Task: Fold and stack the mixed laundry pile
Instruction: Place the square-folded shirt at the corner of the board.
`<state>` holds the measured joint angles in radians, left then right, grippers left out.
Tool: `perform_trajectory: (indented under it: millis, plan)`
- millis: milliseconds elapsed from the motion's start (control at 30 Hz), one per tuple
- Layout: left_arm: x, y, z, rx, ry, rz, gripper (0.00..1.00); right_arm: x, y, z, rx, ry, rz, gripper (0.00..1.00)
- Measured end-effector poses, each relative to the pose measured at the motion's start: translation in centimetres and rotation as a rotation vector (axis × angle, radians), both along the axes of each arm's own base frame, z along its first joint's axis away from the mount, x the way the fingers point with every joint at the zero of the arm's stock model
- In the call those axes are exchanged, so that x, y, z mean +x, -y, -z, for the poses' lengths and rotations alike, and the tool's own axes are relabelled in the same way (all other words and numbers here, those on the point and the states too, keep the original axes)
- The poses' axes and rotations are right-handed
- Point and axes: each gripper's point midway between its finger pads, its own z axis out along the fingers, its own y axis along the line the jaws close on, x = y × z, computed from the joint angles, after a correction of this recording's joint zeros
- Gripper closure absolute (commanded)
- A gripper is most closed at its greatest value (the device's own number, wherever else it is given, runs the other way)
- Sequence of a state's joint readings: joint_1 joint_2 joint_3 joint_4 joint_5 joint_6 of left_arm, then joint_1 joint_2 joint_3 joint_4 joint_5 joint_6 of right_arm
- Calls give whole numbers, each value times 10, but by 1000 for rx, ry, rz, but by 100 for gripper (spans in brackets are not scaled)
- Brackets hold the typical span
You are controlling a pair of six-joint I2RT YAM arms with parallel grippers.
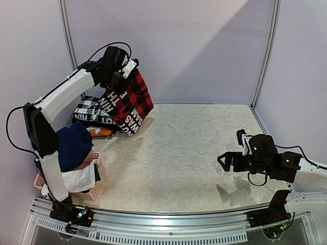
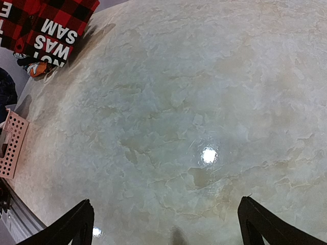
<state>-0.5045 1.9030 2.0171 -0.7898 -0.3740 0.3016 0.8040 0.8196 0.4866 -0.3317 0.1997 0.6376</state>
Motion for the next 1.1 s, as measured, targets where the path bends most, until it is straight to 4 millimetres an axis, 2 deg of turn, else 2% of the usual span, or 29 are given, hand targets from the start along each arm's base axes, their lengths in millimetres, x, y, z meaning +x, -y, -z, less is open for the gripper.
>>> perform_trajectory:
  millis: [233,567,700,1100]
  plan:
    - [8,-23,-14,-9,0,-38,100,-1,1,4,-7,-7,0,1]
    - [9,-42,-52,-48,53,-61,100,0,1,7,-15,-14,0,1]
    - [13,-55,-51,-61,48,-81,100,0,1,8,-17,-17,0,1]
    - [34,-111,-47,-107,52,-195,100,-1,1,12,-18,-19,0,1]
